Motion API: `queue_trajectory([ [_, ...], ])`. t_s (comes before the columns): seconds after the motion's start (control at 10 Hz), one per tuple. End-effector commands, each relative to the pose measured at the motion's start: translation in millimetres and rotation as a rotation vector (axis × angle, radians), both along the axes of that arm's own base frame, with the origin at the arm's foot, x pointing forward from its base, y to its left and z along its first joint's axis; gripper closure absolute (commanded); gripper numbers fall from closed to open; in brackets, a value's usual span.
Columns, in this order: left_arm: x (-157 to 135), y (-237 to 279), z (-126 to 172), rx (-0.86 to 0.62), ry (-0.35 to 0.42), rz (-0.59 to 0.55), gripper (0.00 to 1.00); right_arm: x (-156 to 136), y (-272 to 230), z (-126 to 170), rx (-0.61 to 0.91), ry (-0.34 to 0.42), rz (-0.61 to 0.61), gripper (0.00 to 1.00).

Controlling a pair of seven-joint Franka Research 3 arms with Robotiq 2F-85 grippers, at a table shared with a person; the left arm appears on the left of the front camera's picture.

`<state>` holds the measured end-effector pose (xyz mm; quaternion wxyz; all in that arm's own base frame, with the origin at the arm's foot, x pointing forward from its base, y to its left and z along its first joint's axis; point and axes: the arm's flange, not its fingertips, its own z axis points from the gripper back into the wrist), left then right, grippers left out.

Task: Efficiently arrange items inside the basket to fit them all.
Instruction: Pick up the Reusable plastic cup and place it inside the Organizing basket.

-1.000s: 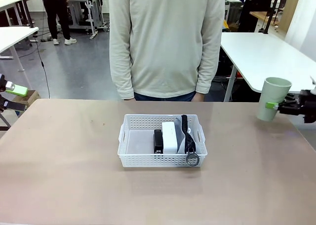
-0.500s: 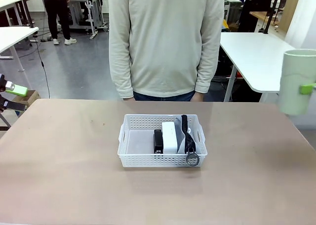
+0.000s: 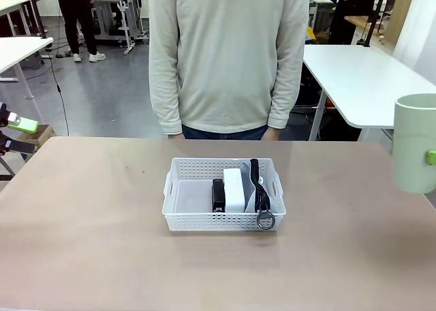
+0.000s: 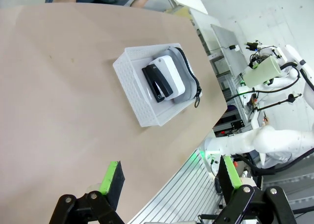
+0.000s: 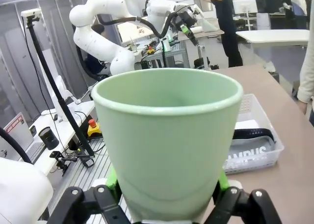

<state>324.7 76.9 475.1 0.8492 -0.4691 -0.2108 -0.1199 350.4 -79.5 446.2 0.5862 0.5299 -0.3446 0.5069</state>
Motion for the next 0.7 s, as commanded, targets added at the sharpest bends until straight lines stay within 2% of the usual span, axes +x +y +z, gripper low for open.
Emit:
queue_trajectory([
  [0.0,-2,2,1,-0.005,-0.008,-0.011,0.00,15,-4,7,0.034,-0.006,0.004,0.31],
  [0.1,-2,2,1,-0.005,-0.008,-0.011,0.00,0,0,0,0.000,0.000,0.000,0.15],
  [0.2,-2,2,1,-0.005,-0.008,-0.011,0.00,-1,47,13,-0.094,-0.025,0.021,0.15],
  [0.3,-2,2,1,-0.005,-0.008,-0.011,0.00,-7,94,29,-0.174,0.007,0.034,0.15],
  [0.4,-2,2,1,-0.005,-0.008,-0.011,0.00,-16,156,43,-0.216,0.153,0.024,0.15],
  [0.5,-2,2,1,-0.005,-0.008,-0.011,0.00,-21,207,47,-0.226,0.254,-0.050,0.15],
  [0.6,-2,2,1,-0.005,-0.008,-0.011,0.00,-24,246,45,-0.235,0.253,-0.104,0.15],
])
